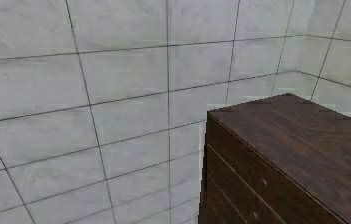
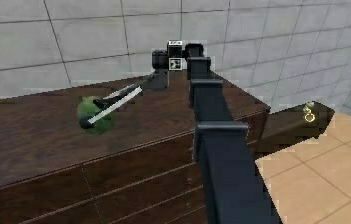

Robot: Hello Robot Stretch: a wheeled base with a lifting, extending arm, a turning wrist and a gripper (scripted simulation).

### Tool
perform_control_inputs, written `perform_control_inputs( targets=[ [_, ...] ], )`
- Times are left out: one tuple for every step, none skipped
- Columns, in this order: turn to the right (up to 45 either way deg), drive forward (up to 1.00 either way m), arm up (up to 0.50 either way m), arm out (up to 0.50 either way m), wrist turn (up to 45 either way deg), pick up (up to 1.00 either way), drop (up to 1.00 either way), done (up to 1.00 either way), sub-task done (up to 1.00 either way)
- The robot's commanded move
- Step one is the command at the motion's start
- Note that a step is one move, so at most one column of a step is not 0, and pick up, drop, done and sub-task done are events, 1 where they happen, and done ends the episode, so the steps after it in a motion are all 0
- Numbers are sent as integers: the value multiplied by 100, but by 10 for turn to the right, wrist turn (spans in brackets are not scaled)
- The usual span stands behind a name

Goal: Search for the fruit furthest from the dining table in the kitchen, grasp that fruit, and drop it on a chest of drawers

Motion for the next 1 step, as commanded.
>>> perform_control_inputs(
  targets=[
    [0, 0, 0, 0, 0, 0, 0, 100, 0]
  ],
)
